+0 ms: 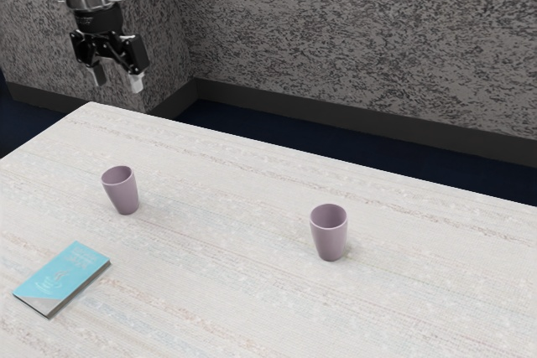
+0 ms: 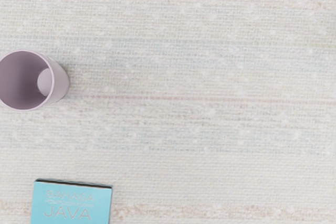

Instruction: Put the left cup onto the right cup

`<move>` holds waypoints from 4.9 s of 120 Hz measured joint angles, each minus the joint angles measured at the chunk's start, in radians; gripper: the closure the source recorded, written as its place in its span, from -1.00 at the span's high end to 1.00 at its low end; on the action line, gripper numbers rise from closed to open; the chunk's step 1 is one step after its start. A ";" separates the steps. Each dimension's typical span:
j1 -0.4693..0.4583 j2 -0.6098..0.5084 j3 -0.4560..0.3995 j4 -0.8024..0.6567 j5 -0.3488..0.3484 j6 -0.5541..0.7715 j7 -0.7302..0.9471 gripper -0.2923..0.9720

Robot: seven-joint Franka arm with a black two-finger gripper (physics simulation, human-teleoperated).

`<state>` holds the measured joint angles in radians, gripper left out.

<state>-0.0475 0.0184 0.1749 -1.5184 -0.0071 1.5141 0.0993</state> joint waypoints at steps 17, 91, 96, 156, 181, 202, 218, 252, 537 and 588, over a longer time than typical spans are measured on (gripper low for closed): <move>-0.002 -0.003 -0.001 -0.001 0.001 0.011 -0.008 0.50; 0.097 0.035 0.026 -0.231 0.012 0.211 0.036 0.50; 0.108 0.040 0.026 -0.254 0.010 0.242 0.043 0.50; 0.160 0.171 0.026 -0.290 0.006 0.441 0.117 0.50; 0.192 0.170 0.026 -0.311 0.012 0.471 0.141 0.50; 0.220 0.181 0.025 -0.317 0.014 0.480 0.164 0.50; 0.228 0.219 0.023 -0.293 0.010 0.484 0.185 0.50; 0.224 0.332 0.013 -0.199 0.000 0.484 0.222 0.50; 0.212 0.469 0.010 -0.133 -0.034 0.490 0.207 -0.66; 0.102 0.362 0.022 -0.065 -0.015 0.457 0.212 -0.69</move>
<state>0.0543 0.3801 0.1968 -1.5834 -0.0223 1.9715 0.3112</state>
